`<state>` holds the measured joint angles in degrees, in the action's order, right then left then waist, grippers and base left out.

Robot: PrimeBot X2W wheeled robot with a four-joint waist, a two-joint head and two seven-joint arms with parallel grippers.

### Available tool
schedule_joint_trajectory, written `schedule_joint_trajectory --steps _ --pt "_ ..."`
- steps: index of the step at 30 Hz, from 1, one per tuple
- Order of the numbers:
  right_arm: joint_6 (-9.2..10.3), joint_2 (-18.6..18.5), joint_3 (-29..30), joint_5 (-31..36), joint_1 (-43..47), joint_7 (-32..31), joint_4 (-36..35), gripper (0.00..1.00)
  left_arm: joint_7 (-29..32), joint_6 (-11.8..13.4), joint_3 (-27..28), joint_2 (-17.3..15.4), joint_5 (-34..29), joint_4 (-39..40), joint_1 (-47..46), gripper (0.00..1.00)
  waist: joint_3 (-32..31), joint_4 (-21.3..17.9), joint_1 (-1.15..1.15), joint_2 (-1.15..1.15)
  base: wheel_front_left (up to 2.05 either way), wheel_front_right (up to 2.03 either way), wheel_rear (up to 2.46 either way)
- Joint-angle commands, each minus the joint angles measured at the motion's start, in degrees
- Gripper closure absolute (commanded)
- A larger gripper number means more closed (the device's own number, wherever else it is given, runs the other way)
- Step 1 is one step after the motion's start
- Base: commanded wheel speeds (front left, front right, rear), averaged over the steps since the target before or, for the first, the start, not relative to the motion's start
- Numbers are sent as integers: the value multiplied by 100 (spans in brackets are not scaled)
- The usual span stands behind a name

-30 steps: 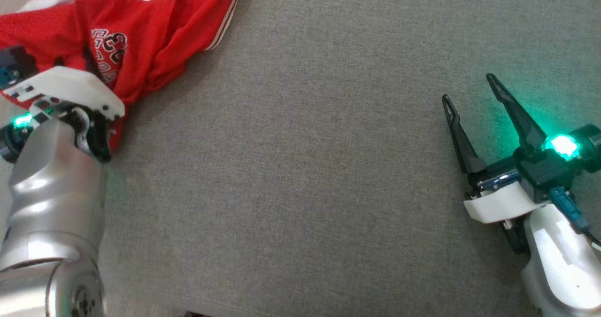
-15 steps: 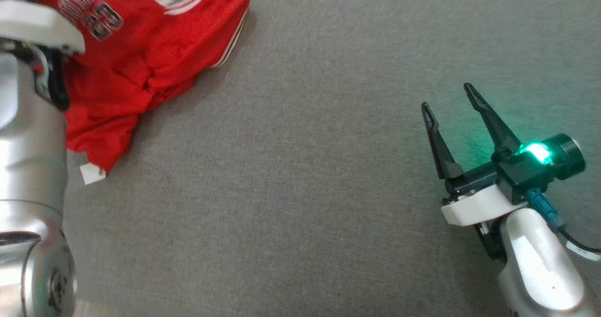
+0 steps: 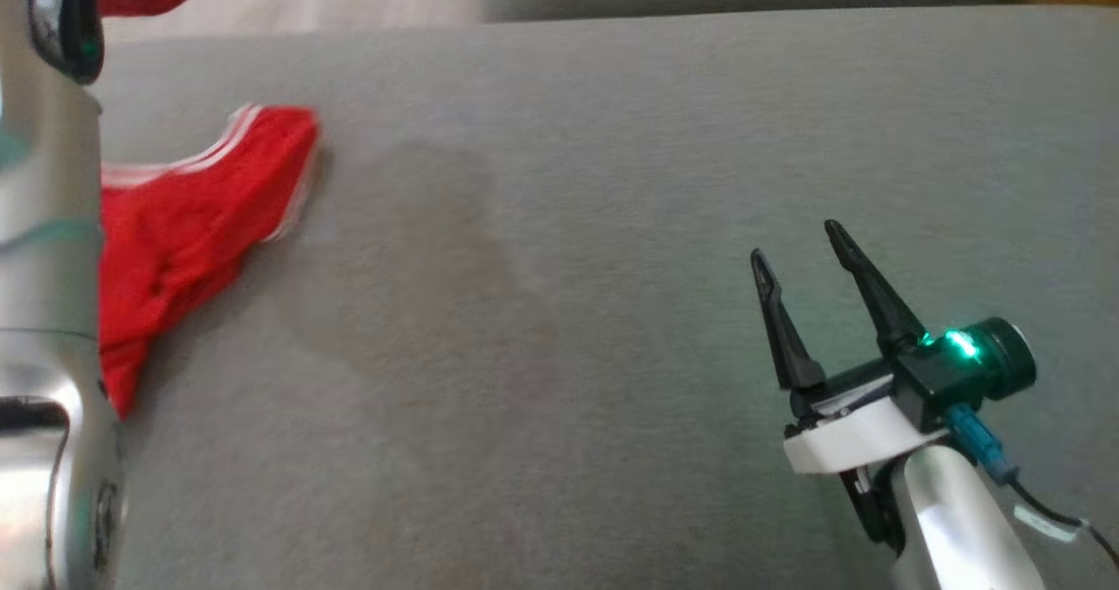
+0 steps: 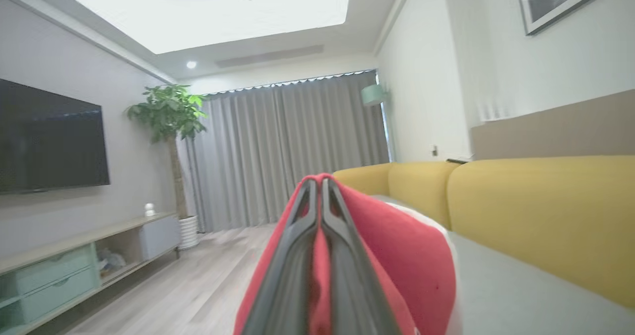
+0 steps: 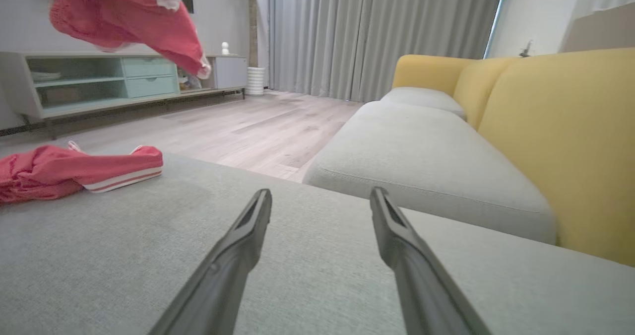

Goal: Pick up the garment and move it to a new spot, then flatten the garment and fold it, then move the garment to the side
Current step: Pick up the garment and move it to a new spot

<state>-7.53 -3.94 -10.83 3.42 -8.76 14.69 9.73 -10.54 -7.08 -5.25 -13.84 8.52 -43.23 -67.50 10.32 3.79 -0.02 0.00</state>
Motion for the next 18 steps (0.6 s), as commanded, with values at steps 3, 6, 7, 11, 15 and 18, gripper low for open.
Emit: schedule_joint_trajectory --steps 3,6,7,11,15,18 --pt "4 93 -140 -68 -33 30 -310 0 271 -23 -23 -159 170 581 -209 100 -451 -1084 2 0 0 0 0" --pt "4 102 -173 -218 -47 30 -436 0 467 -28 -179 -85 214 923 -61 100 -399 -1525 2 0 0 0 0" --pt "4 103 -206 -298 -57 30 -477 0 513 -28 -225 -56 224 1004 16 100 -379 -1667 2 0 0 0 0" --pt "4 104 -304 -540 -103 30 -598 0 554 47 -376 86 207 1222 485 100 -258 -2199 2 0 0 0 0" --pt "4 105 -222 -723 -89 30 -677 0 543 60 -597 427 311 1245 1301 100 -77 -2533 2 0 0 0 0" --pt "4 105 -156 -840 -48 30 -687 0 453 39 -905 781 435 1105 2121 100 117 -2610 2 0 0 0 0"
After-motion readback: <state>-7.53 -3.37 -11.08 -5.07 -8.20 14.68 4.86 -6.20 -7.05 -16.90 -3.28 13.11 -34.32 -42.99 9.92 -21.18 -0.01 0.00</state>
